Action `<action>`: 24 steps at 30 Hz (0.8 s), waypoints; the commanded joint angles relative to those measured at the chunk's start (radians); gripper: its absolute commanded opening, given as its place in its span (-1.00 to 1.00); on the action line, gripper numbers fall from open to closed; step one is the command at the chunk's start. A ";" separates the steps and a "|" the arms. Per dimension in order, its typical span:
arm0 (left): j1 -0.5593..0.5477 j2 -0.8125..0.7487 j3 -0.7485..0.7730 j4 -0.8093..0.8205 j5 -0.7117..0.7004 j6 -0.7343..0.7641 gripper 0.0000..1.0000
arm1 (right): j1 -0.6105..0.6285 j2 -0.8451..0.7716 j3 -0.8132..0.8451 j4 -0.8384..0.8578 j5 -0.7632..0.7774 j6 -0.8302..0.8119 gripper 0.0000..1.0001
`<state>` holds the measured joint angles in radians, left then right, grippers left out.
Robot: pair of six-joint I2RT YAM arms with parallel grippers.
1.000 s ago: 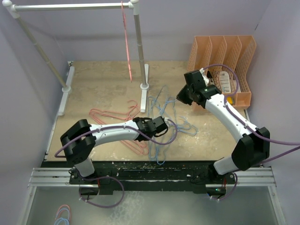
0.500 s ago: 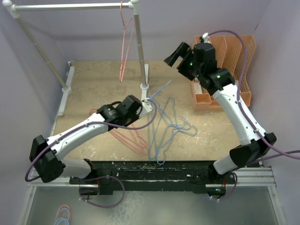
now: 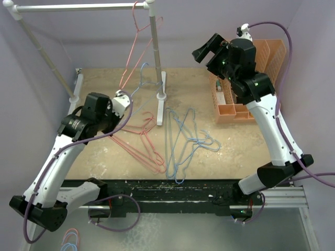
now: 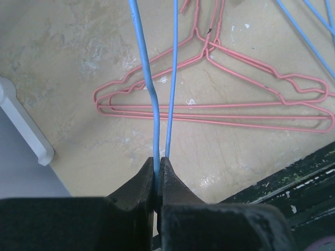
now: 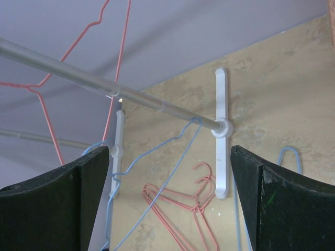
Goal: Organize the hangers
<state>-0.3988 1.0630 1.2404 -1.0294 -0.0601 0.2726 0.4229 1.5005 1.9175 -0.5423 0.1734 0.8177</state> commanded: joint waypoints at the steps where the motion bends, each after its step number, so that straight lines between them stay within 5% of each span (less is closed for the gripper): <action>1: 0.050 -0.060 0.046 -0.092 0.128 0.031 -1.00 | -0.006 0.006 -0.016 0.015 -0.006 -0.010 0.99; 7: 0.102 -0.166 0.123 -0.243 0.245 0.113 -1.00 | -0.006 0.005 -0.063 0.040 -0.039 0.009 0.99; 24: 0.191 -0.420 0.182 -0.460 -0.003 0.048 -1.00 | -0.007 0.046 -0.065 0.075 -0.201 0.066 0.99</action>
<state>-0.2180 0.6613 1.3949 -1.4342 0.0513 0.3511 0.4187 1.5513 1.8408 -0.5171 0.0349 0.8661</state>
